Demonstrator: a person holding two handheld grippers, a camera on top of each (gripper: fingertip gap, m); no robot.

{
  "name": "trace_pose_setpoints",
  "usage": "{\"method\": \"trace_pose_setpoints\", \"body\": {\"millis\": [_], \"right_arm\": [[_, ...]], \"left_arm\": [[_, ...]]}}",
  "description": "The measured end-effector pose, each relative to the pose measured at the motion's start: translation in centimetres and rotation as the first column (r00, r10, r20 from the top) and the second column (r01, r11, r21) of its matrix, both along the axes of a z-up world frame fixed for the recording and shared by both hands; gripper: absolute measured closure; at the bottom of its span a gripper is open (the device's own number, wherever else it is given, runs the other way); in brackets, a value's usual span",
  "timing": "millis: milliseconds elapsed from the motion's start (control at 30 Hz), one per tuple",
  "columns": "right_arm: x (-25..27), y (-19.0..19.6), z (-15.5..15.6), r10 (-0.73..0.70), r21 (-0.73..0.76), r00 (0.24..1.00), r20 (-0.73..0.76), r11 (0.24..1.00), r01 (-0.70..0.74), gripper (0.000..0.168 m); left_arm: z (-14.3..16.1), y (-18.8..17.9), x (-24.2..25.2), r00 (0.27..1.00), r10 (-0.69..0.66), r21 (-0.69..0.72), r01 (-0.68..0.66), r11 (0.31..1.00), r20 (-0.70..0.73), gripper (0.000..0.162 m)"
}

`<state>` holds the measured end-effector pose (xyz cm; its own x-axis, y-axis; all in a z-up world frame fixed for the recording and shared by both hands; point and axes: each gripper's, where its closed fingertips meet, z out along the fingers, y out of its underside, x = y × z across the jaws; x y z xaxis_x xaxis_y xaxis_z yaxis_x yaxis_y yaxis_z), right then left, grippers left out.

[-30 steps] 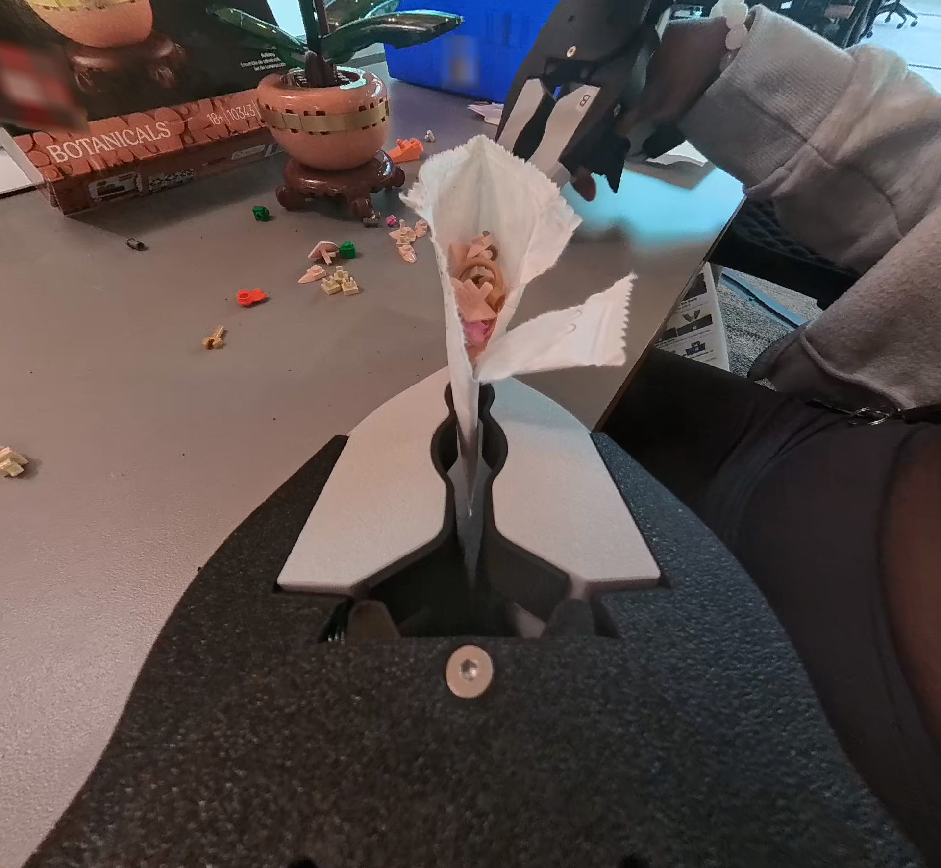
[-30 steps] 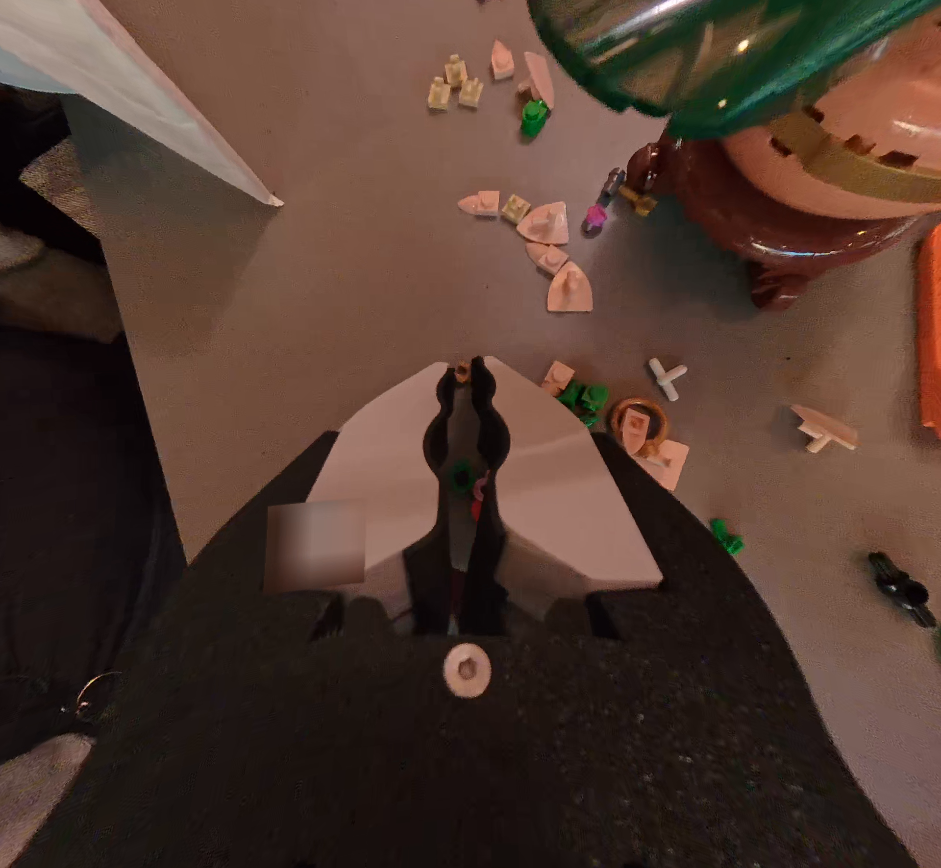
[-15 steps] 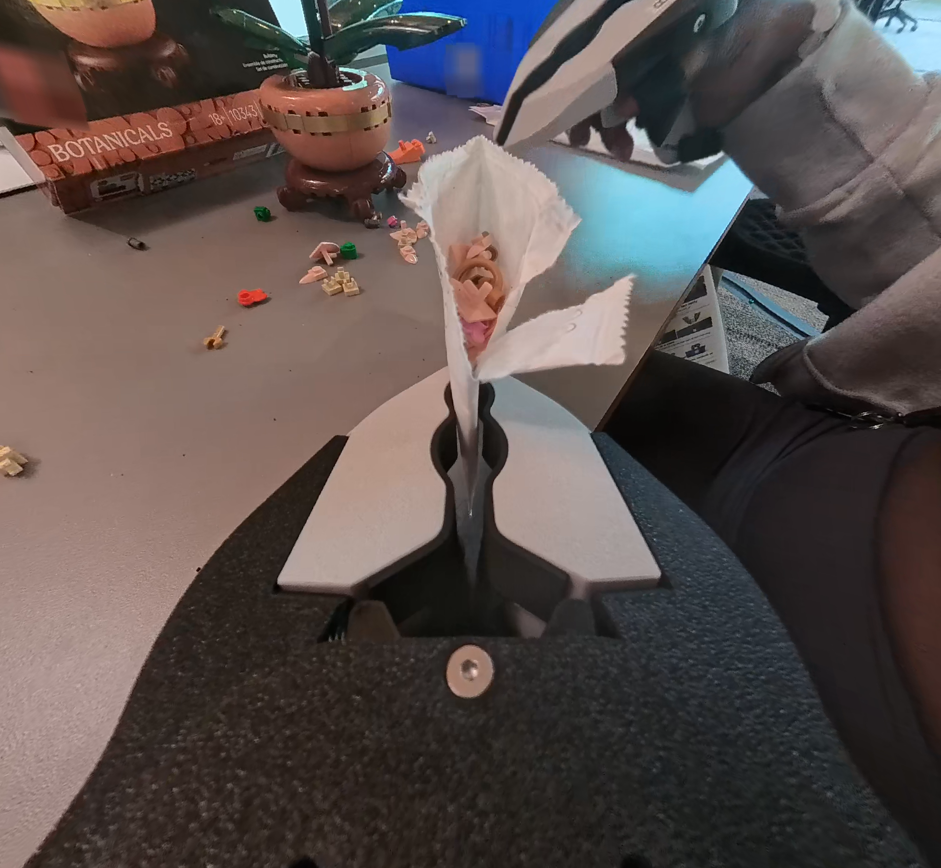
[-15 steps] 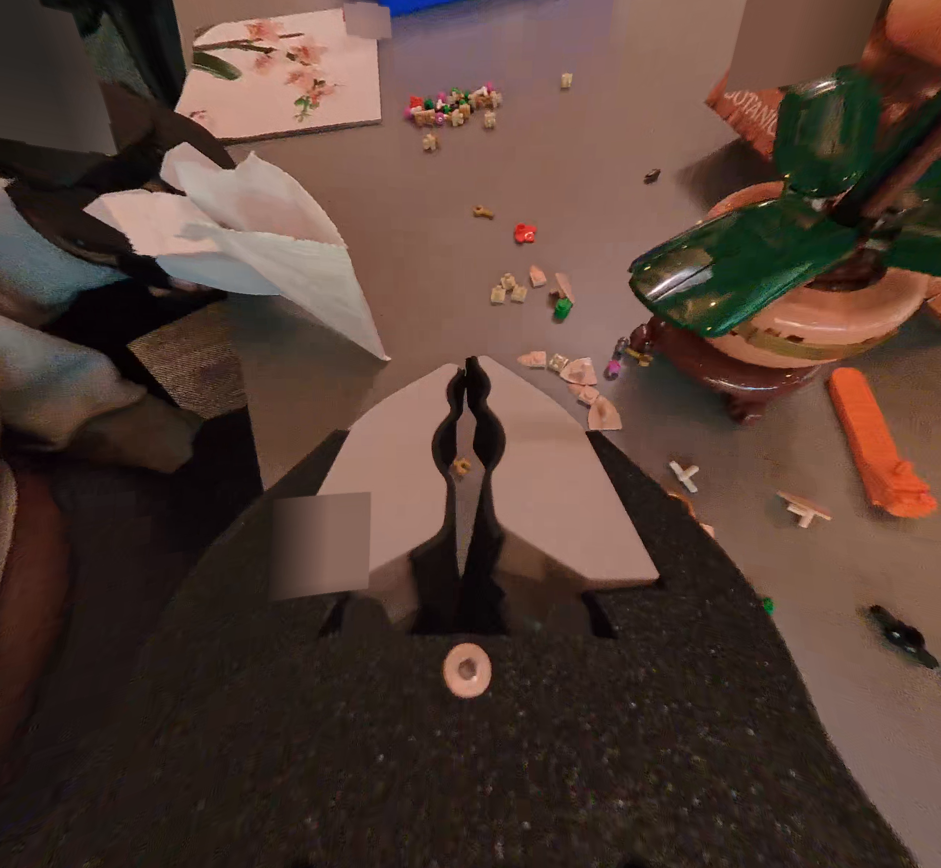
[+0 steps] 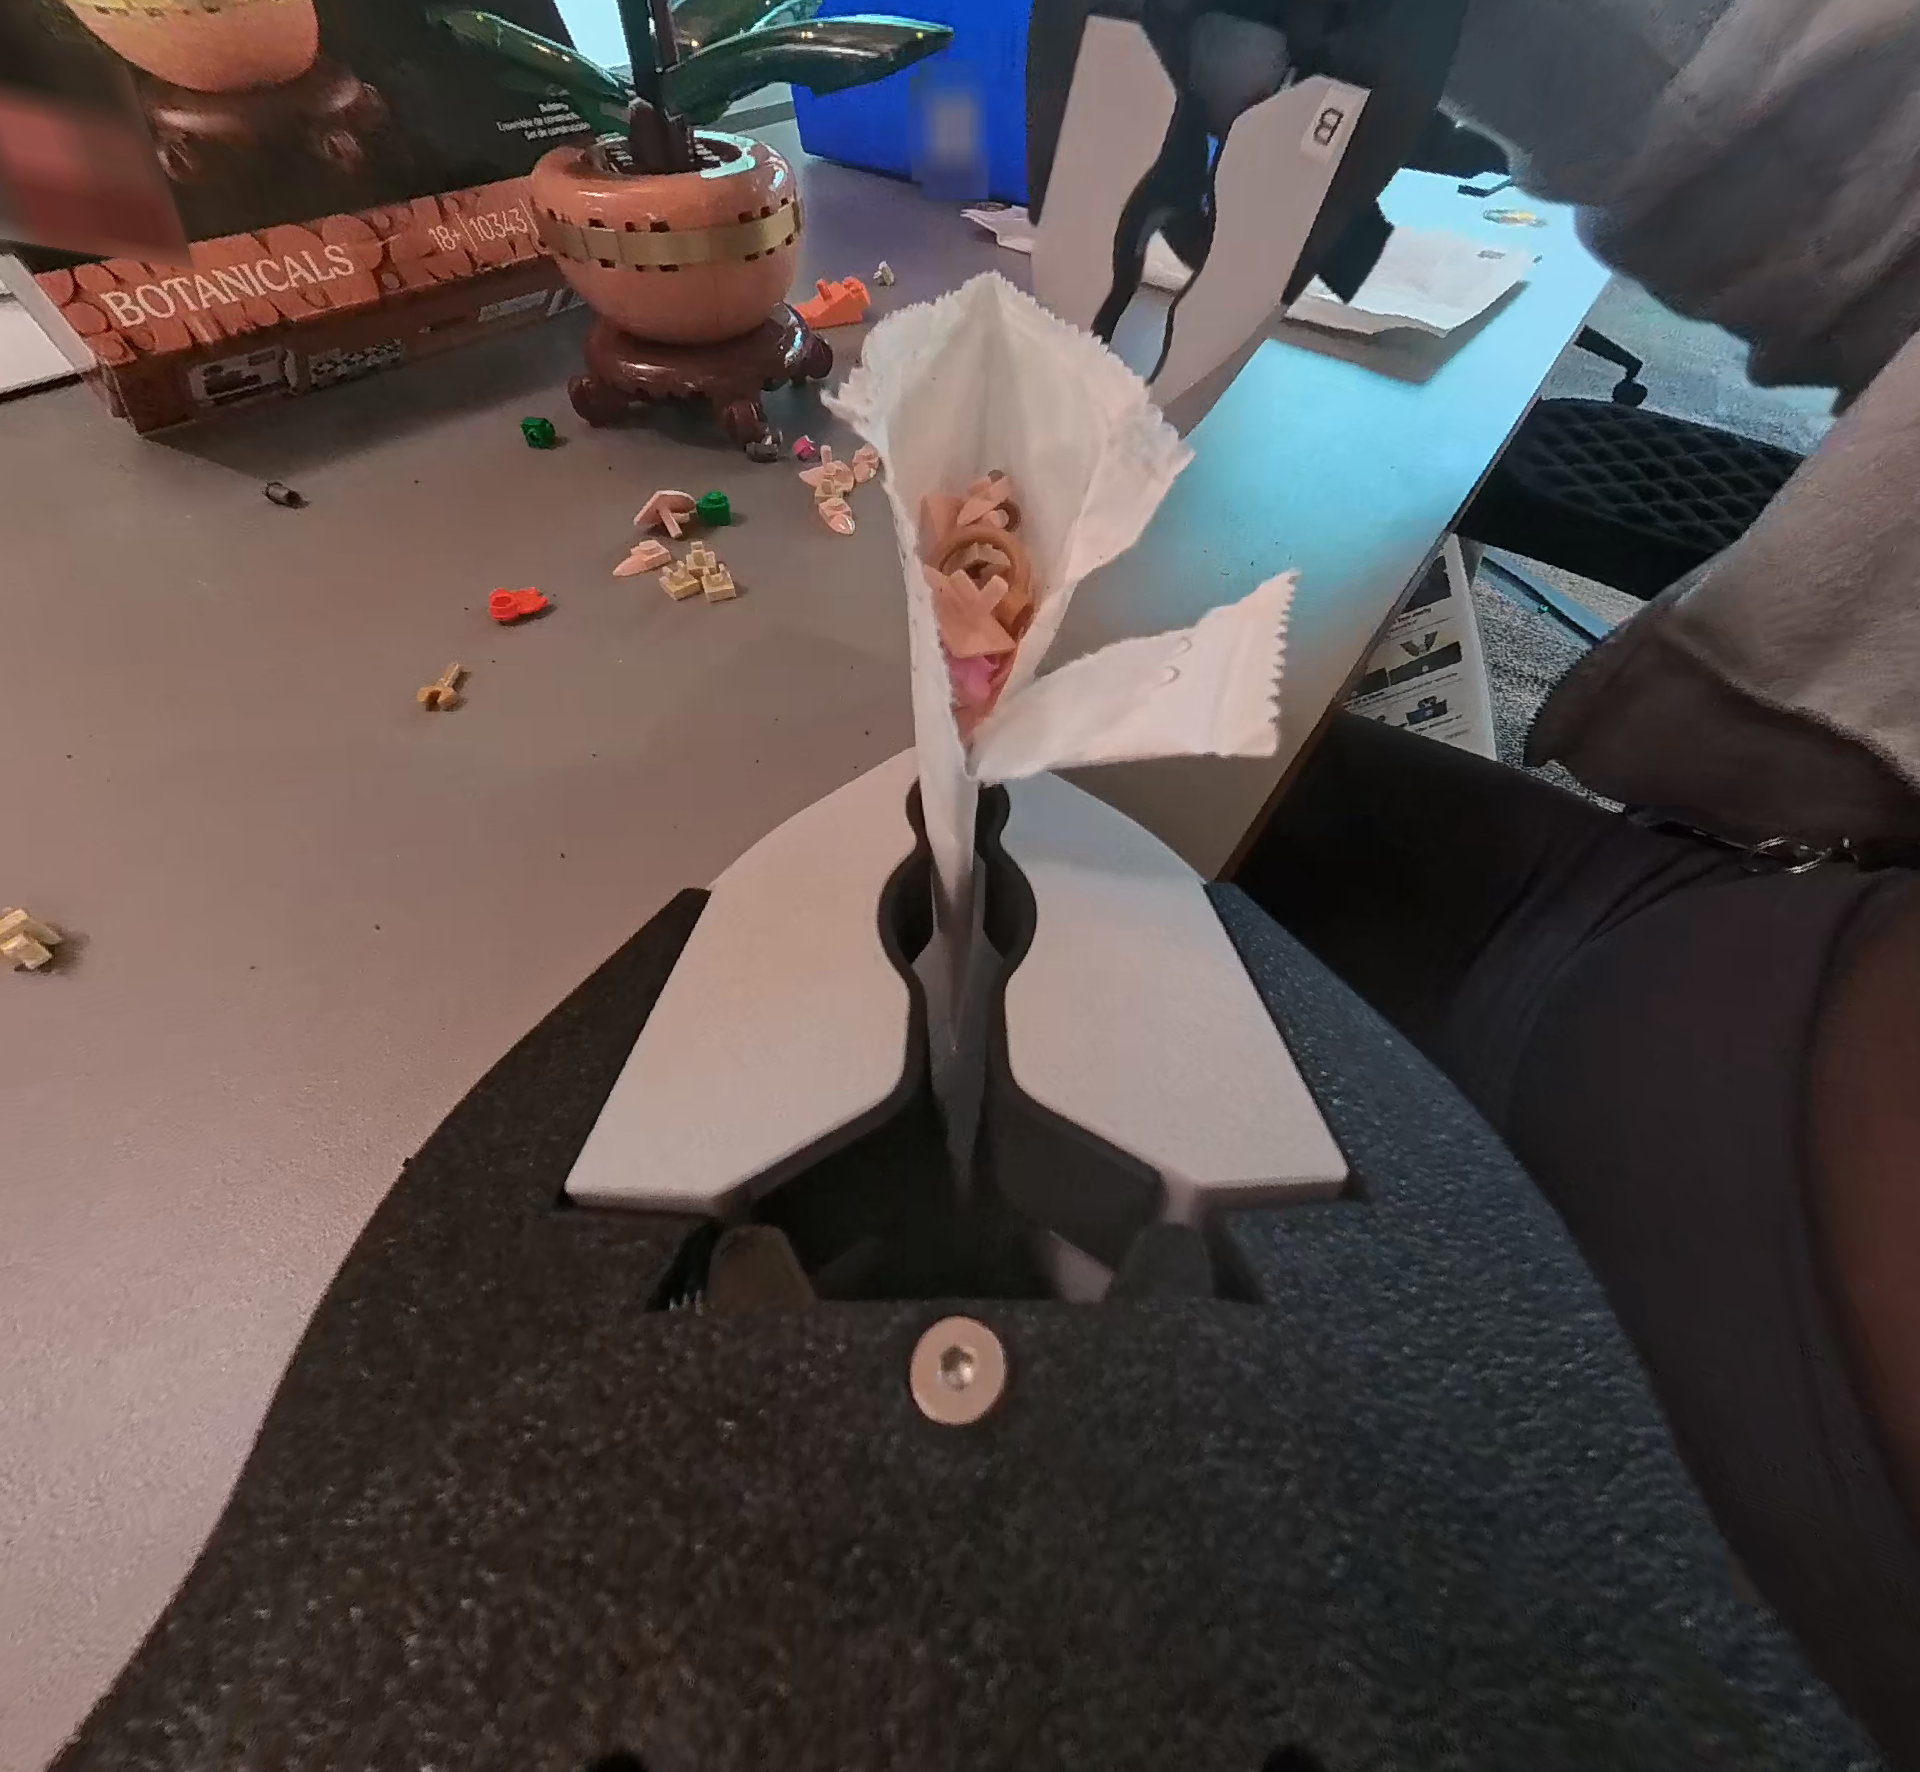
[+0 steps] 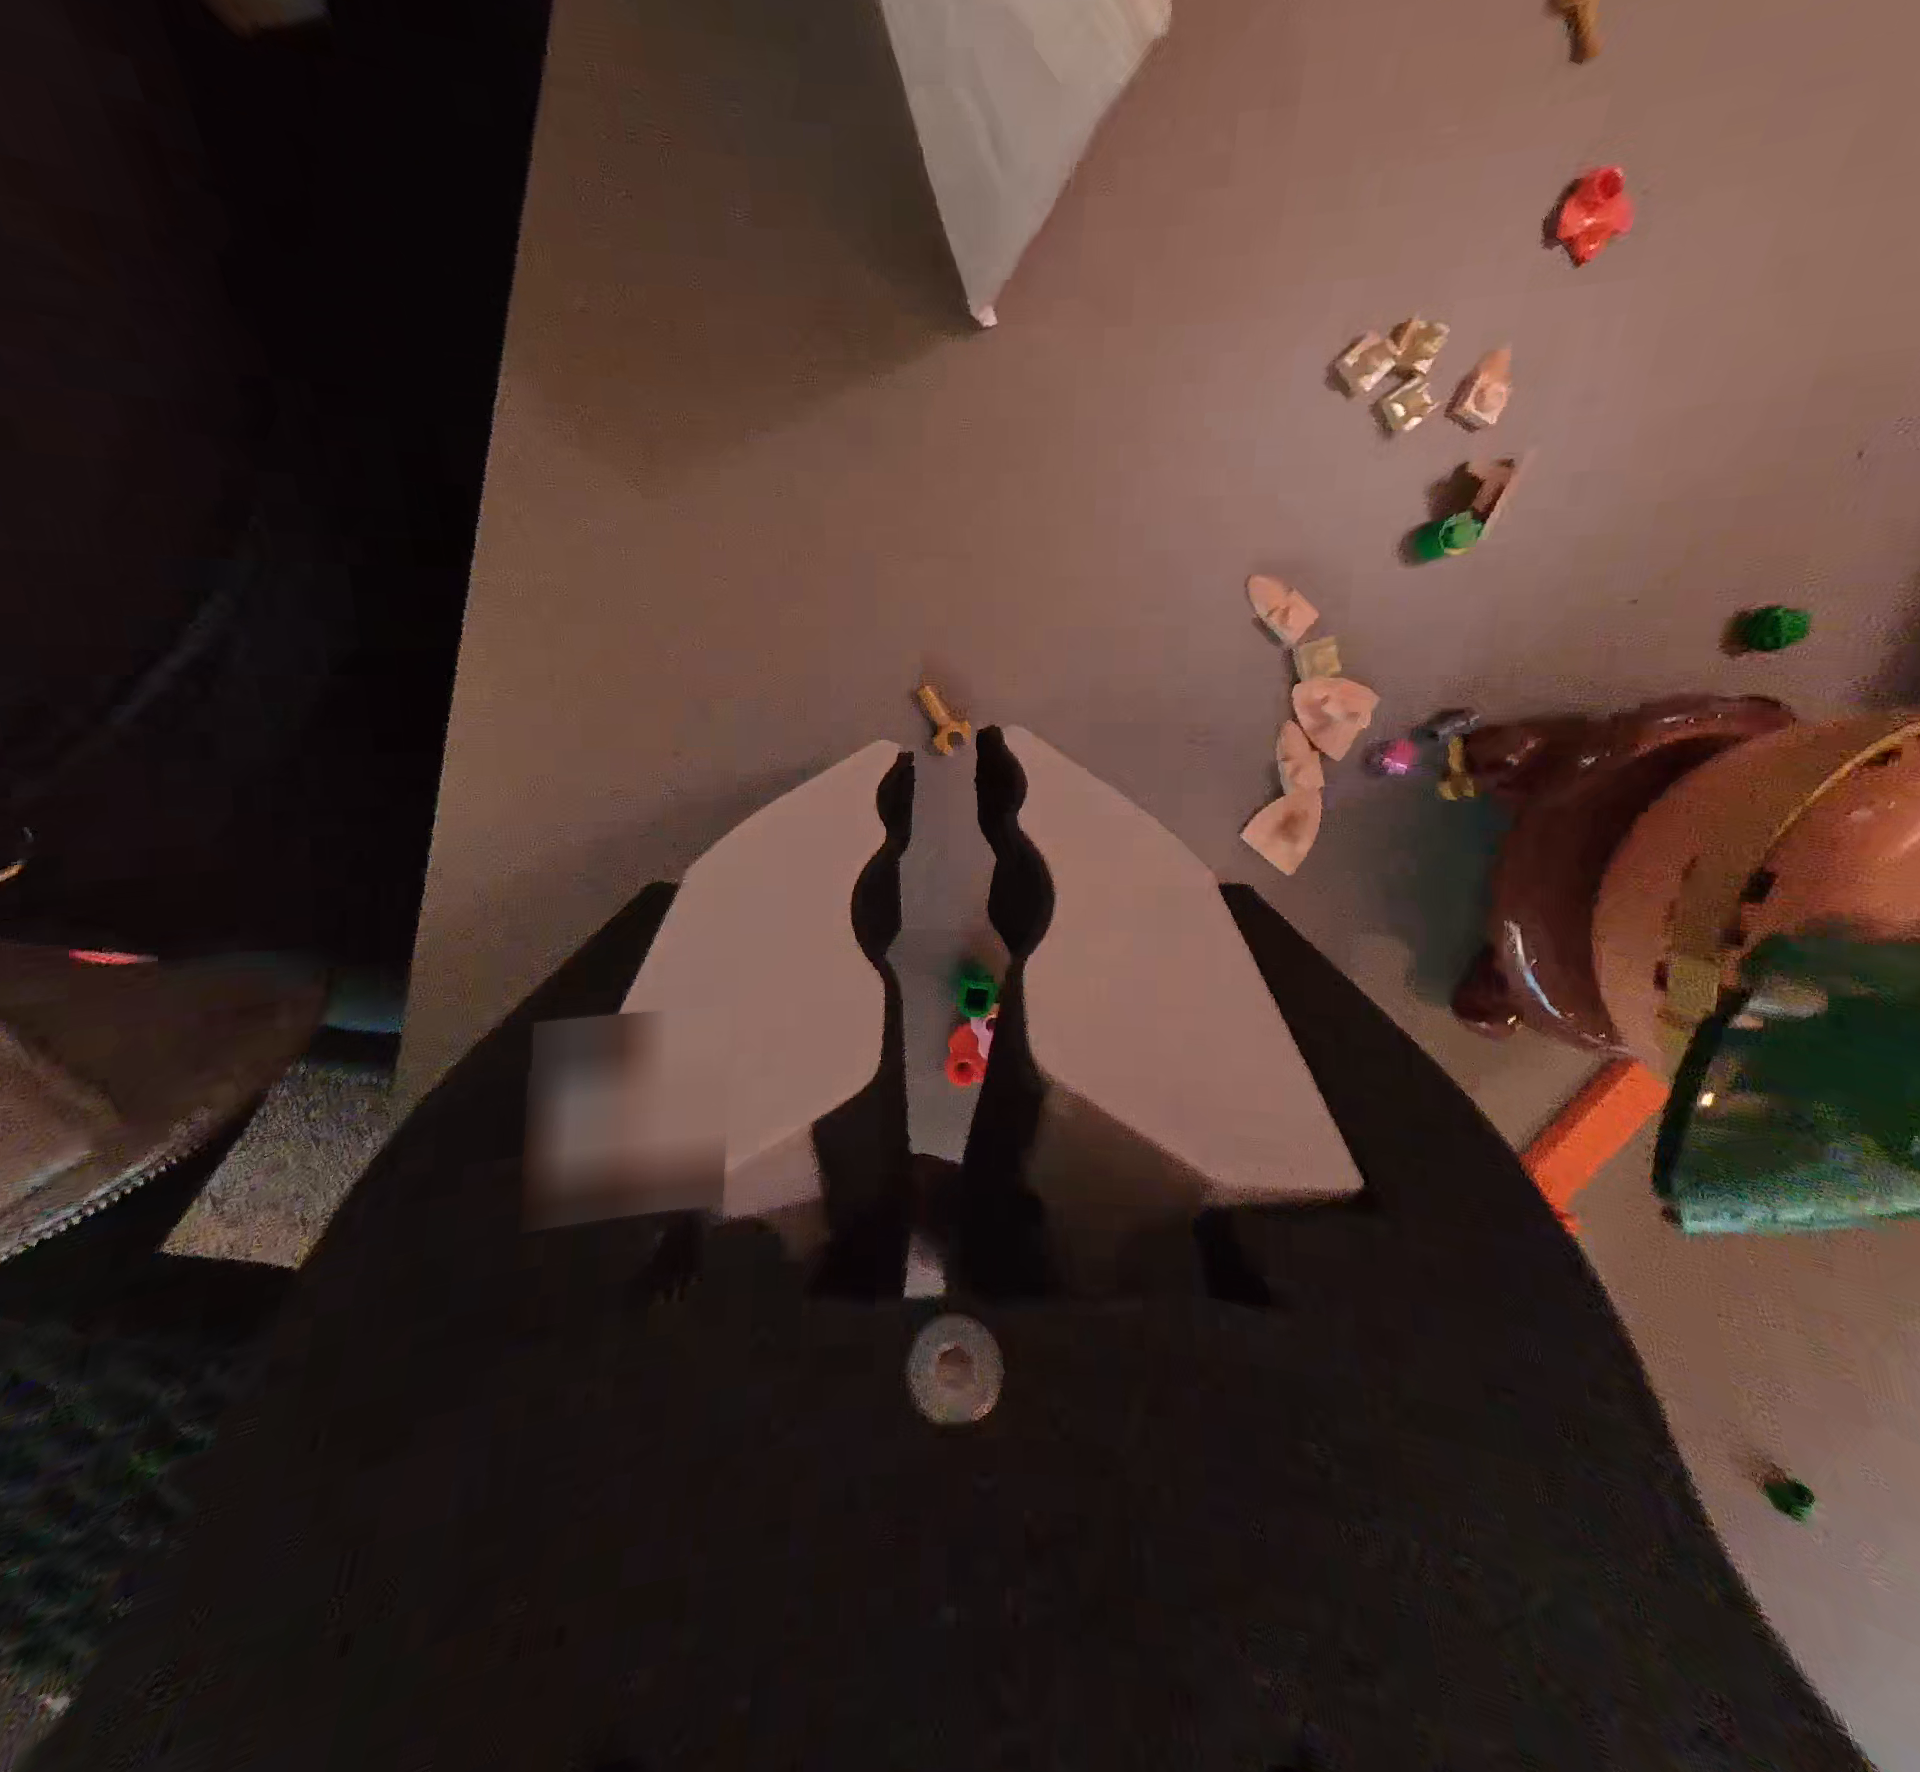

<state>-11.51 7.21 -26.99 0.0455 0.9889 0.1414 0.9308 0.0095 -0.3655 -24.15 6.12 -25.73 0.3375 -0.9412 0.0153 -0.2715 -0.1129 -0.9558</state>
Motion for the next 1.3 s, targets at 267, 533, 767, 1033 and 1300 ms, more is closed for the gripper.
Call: {"method": "trace_pose_setpoints", "body": {"millis": [267, 533, 767, 1033, 1300], "right_arm": [[0.0, 0.1, -1.2, 0.211, -0.079, 0.912, 0.353, 0.978, -0.196, 0.156], [-0.1, 0.8, -2.1, 0.210, -0.084, 0.894, 0.396, 0.978, -0.193, 0.155], [-0.1, 0.4, -2.2, 0.128, -0.147, 0.939, 0.320, 0.986, -0.084, 0.163], [-3.9, -0.6, 4.1, 0.017, -0.014, 0.986, -0.164, 1.000, -0.020, 0.163], [-10.9, 0.2, 7.9, -0.104, 0.055, 0.891, -0.441, 0.988, 0.143, 0.157]], "left_arm": [[0.0, -0.1, 0.0, 1.000, -0.009, -0.003, 0.009, 1.000, 0.006, 0.158], [0.1, -0.2, -0.1, 1.000, -0.015, -0.001, 0.015, 1.000, 0.010, 0.158], [0.1, -0.1, -0.1, 1.000, -0.013, 0.003, 0.013, 1.000, 0.007, 0.158], [0.1, -0.1, 0.0, 1.000, -0.012, 0.006, 0.012, 1.000, 0.006, 0.158], [0.1, -0.1, 0.0, 1.000, -0.007, 0.025, 0.007, 1.000, 0.000, 0.158]]}}
